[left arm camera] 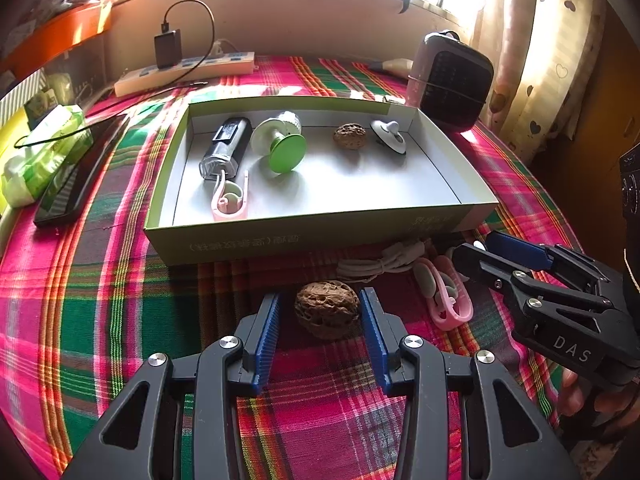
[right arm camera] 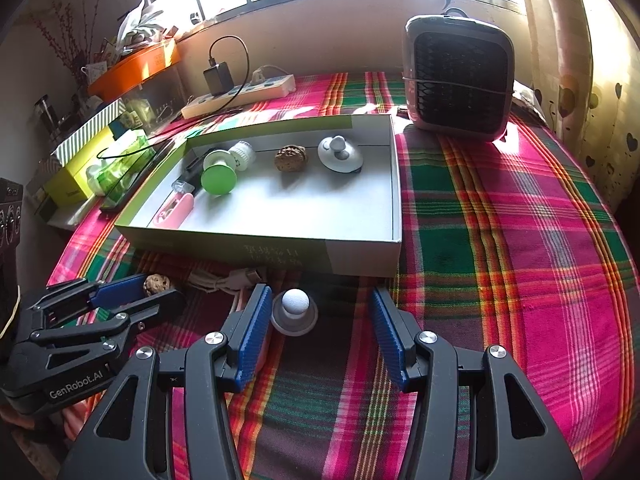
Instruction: Organize objects
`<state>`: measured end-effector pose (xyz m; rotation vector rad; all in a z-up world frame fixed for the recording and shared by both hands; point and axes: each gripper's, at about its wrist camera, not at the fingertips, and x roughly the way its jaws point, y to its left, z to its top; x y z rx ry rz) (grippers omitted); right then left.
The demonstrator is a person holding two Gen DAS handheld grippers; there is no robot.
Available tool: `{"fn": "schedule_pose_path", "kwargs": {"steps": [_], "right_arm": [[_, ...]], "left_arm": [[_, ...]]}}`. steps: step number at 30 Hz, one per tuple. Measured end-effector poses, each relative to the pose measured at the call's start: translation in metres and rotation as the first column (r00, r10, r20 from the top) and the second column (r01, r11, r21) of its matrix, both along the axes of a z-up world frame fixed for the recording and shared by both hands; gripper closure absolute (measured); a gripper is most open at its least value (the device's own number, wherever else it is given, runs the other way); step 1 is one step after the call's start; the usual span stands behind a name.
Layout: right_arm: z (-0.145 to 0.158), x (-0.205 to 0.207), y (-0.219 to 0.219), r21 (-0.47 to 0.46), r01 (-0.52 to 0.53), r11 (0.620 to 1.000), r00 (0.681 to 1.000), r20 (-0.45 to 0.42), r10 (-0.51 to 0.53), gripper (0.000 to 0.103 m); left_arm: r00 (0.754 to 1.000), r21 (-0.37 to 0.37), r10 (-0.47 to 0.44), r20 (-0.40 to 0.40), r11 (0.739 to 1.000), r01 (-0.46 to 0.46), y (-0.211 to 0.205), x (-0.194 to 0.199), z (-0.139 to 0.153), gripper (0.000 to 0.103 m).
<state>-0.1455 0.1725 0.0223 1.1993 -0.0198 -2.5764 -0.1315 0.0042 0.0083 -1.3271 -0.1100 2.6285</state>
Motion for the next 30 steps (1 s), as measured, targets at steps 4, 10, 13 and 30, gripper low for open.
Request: {"fn": "schedule_pose_path", "kwargs": {"steps": [4, 10, 13, 30], "right_arm": [[0.001, -0.001, 0.010, -0.004, 0.030, 1.000, 1.000, 0.000, -0.030, 0.051], [0.003, 0.002, 0.015, 0.054, 0.071, 0.996, 0.997, -0.029, -0.069, 0.051], [0.006, 0.005, 0.020, 0.070, 0.096, 0.993, 0.995, -0.042, -0.093, 0.051], [-0.005, -0.001, 0.013, 0.001, 0.027, 1.000, 0.999, 0.026, -0.027, 0.051]], "left_arm": [[1.000, -0.001, 0.001, -0.002, 1.000, -0.001, 0.000, 0.001, 0.000, 0.065], [1.000, 0.000, 0.001, 0.001, 1.000, -0.001, -0.001, 0.000, 0.000, 0.065], [1.000, 0.001, 0.002, 0.001, 1.000, -0.002, -0.002, 0.000, 0.000, 0.065], [1.000, -0.007, 0.005, 0.001, 1.000, -0.005, -0.003, 0.000, 0.000, 0.065]]}}
